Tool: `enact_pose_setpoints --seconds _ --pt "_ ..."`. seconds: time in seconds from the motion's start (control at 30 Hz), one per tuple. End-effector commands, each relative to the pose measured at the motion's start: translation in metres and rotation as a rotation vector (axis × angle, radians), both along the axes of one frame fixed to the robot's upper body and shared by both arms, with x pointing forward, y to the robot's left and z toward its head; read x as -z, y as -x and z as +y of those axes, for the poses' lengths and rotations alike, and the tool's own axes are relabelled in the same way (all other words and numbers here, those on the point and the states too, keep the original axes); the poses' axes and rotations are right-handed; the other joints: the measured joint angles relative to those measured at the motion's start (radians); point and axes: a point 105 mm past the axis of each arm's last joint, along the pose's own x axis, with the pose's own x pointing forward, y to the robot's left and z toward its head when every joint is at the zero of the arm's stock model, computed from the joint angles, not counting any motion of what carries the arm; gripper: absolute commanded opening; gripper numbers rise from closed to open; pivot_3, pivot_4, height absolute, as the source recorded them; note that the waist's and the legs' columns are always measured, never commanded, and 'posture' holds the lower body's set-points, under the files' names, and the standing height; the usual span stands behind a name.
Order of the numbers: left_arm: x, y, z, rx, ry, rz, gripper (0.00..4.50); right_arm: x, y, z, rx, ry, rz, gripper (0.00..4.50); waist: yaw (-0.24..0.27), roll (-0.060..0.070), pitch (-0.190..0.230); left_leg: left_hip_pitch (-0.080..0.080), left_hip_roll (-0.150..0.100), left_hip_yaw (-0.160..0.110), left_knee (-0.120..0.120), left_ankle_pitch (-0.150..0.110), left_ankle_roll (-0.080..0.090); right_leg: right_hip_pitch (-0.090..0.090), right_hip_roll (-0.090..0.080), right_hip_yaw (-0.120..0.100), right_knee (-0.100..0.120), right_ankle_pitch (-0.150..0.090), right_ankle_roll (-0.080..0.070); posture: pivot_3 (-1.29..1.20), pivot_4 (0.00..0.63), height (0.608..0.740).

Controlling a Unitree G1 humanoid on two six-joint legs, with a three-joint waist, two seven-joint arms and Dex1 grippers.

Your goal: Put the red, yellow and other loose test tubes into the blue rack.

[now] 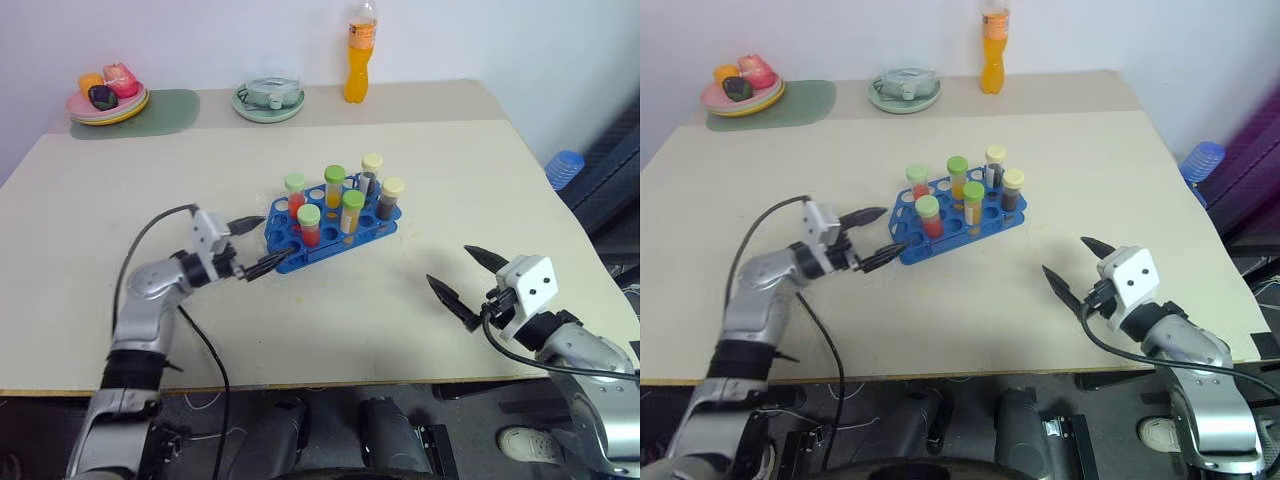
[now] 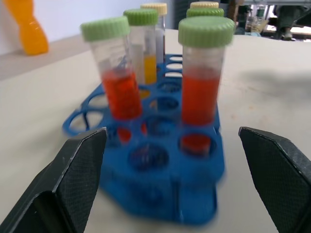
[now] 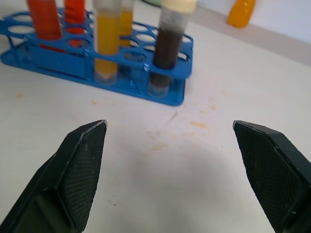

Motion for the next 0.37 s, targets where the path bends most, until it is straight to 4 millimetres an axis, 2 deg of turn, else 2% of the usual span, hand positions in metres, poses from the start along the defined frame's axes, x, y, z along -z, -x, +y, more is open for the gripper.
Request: enact_pose_setpoints --seconds 0.03,0.23,0.37 --pt "-0.012 0.007 0.014 -0.07 0.009 -0.027 4.45 -0.016 -0.004 -0.011 0.03 -0.016 -0.073 4.29 -0.002 0.0 0.0 0.0 0.0 0.0 0.0 0.0 0.0 0.0 0.0 0.0 0.0 0.0 0.0 0.0 0.15 0.74" --pt "-0.007 0.023 0.035 -0.16 0.034 0.022 4.45 -0.014 -0.01 -0.025 0.072 -0.028 -0.068 4.29 -0.003 0.001 0.0 0.0 0.0 0.0 -0.001 0.0 0.0 0.0 0.0 0.0 0.0 0.0 0.0 0.0 0.15 0.74" --pt "0.0 0.032 0.039 -0.189 0.045 0.057 4.45 -0.008 -0.011 -0.03 0.082 -0.038 -0.049 4.29 -0.003 0.001 -0.001 0.0 0.0 0.0 -0.001 0.0 0.0 0.0 0.0 0.0 0.0 0.0 0.0 0.0 0.15 0.74"
